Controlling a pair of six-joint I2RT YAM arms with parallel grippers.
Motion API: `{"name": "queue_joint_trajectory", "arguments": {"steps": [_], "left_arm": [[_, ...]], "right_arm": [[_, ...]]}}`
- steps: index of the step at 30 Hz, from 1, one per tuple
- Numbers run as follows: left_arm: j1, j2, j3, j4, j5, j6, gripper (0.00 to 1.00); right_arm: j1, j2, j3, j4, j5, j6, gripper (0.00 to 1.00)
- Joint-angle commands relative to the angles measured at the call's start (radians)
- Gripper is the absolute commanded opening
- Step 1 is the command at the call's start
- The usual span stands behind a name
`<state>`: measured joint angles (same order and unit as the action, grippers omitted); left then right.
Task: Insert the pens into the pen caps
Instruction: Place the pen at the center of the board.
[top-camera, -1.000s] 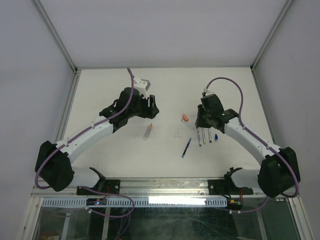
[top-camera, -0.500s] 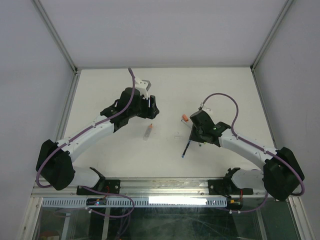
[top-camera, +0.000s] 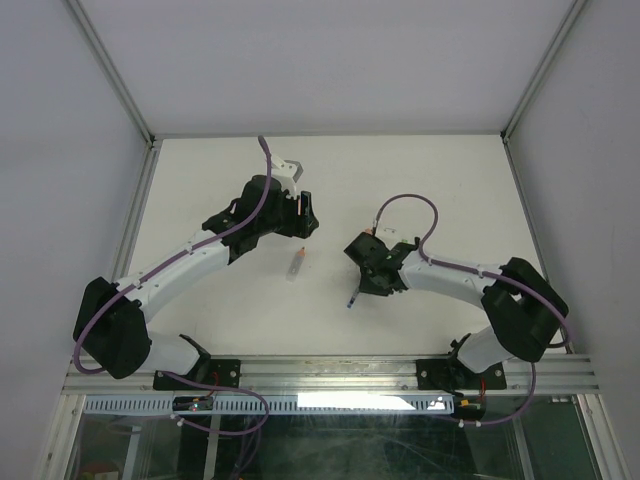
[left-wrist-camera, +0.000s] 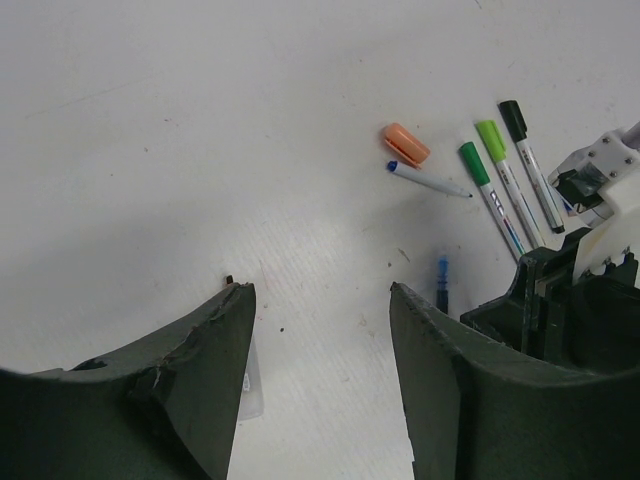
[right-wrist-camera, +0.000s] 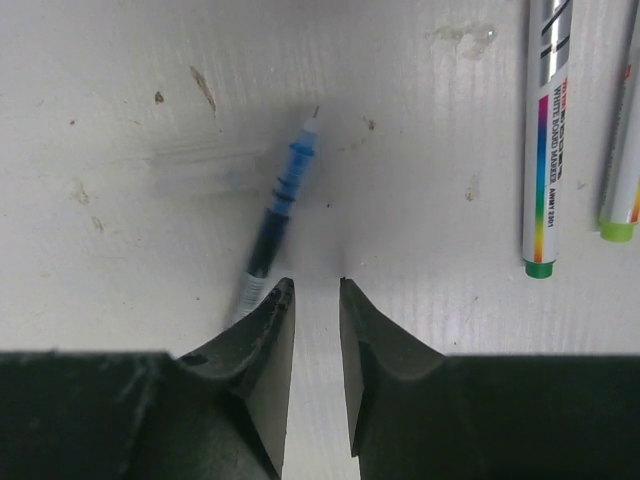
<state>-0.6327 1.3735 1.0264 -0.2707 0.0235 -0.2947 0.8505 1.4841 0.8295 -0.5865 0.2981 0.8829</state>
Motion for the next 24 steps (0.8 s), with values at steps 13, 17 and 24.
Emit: {"name": "queue_joint_trajectory", "arguments": {"steps": [13, 17, 24], "left_arm": [[0.011, 0.002, 0.048, 0.005, -0.001, 0.018, 0.57], [0.012, 0.025, 0.049, 0.003, 0.065, 0.03, 0.58], [-0.097, 0.181, 0.091, -0.049, 0.115, 0.024, 0.48]], "right_arm": [[0.011, -0.019, 0.062, 0.054, 0.02, -0.033, 0.27], [0.01, -0.05, 0.057, 0.078, 0.036, -0.032, 0.27], [-0.029, -0.18, -0.014, 0.088, 0.074, 0.026, 0.29]]}}
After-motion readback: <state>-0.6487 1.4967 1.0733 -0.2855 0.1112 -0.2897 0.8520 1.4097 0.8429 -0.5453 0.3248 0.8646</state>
